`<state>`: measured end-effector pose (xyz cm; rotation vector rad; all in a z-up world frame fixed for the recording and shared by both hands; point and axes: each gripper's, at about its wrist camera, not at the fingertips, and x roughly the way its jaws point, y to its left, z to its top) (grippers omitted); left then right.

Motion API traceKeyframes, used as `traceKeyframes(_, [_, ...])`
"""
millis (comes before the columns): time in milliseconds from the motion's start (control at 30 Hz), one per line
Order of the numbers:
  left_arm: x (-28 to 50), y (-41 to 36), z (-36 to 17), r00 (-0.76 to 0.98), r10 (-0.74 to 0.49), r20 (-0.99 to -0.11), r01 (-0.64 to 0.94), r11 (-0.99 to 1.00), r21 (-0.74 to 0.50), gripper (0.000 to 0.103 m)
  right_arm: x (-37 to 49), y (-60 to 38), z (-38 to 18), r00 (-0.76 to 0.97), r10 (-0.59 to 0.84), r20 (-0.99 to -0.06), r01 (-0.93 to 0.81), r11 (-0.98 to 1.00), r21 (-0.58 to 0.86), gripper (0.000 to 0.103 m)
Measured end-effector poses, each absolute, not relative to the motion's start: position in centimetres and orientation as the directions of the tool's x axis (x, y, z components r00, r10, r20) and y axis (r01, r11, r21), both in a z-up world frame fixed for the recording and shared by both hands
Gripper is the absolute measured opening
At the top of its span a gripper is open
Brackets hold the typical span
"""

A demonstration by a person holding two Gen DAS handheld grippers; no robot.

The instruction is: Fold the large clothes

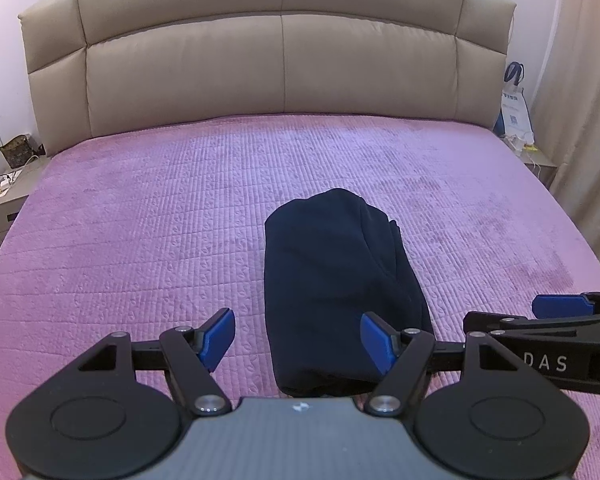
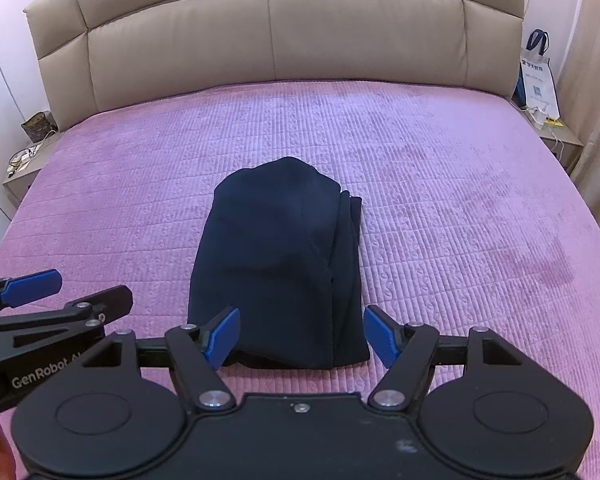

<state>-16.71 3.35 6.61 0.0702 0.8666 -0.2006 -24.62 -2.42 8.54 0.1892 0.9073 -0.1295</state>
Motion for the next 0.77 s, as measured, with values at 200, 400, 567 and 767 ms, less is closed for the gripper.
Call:
traceKeyframes(200, [-16.8, 3.2, 6.7, 0.634, -0.142, -0.761, 0.201, 0.979, -0.015, 0.073, -24.7, -2.4, 8.7, 0.611, -0.037, -0.791, 0.196, 0.975, 0.106, 0.082])
traceKeyframes(400, [-17.1, 3.3, 6.6, 0.646, -0.11, -0.756, 0.189, 0.982, 0.019, 0.078, -24.7, -2.3, 8.5, 0.607, -0.037, -0.794, 0.202, 0.973, 0.109, 0.082])
traceKeyframes(567, [-16.8, 3.7, 6.8, 0.663, -0.064, -0.746, 0.145, 0.988, 0.045, 0.086, -24.6, -2.2, 8.4, 0.606, -0.035, -0.795, 0.201, 0.973, 0.11, 0.082])
traceKeyframes(767, [-16.7, 4.3, 6.7, 0.69, -0.047, -0.722, 0.126, 0.99, 0.056, 0.095, -24.5, -2.2, 8.1, 0.602, -0.037, -0.798, 0.205, 0.973, 0.109, 0.082])
